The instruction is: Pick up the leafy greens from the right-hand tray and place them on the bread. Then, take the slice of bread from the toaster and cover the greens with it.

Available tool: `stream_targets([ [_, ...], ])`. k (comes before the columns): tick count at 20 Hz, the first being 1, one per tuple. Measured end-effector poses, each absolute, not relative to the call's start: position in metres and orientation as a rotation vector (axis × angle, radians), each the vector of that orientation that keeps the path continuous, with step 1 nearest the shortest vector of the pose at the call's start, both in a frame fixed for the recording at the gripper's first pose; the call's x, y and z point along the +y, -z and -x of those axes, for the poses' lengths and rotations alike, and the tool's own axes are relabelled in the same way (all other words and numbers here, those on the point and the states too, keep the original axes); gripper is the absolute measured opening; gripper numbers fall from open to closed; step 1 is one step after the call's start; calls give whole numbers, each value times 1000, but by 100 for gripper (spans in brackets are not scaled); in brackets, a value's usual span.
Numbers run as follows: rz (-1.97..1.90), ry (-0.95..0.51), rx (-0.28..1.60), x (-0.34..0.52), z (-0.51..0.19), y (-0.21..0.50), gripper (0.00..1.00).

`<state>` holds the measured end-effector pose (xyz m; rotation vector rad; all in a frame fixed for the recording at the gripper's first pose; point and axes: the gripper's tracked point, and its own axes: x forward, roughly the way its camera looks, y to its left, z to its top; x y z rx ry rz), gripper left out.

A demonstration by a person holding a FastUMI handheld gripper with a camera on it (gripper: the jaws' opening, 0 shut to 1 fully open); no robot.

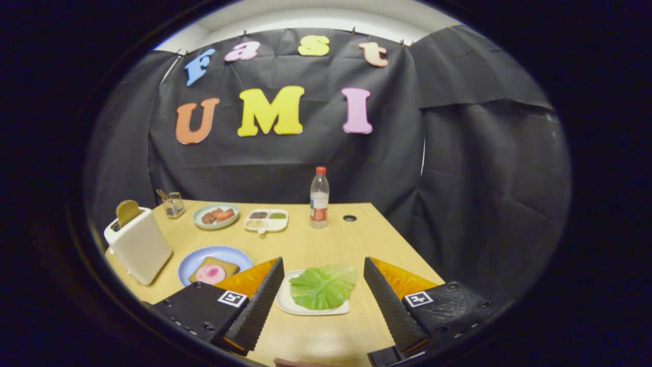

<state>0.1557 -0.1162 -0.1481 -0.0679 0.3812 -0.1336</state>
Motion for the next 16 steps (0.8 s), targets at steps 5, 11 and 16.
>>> stream_targets([
  [5, 96, 86, 553, -122, -198, 207, 96],
  [11, 164, 79, 725, -132, -221, 269, 94],
  [16, 113, 46, 802, -127, -219, 293, 91],
])
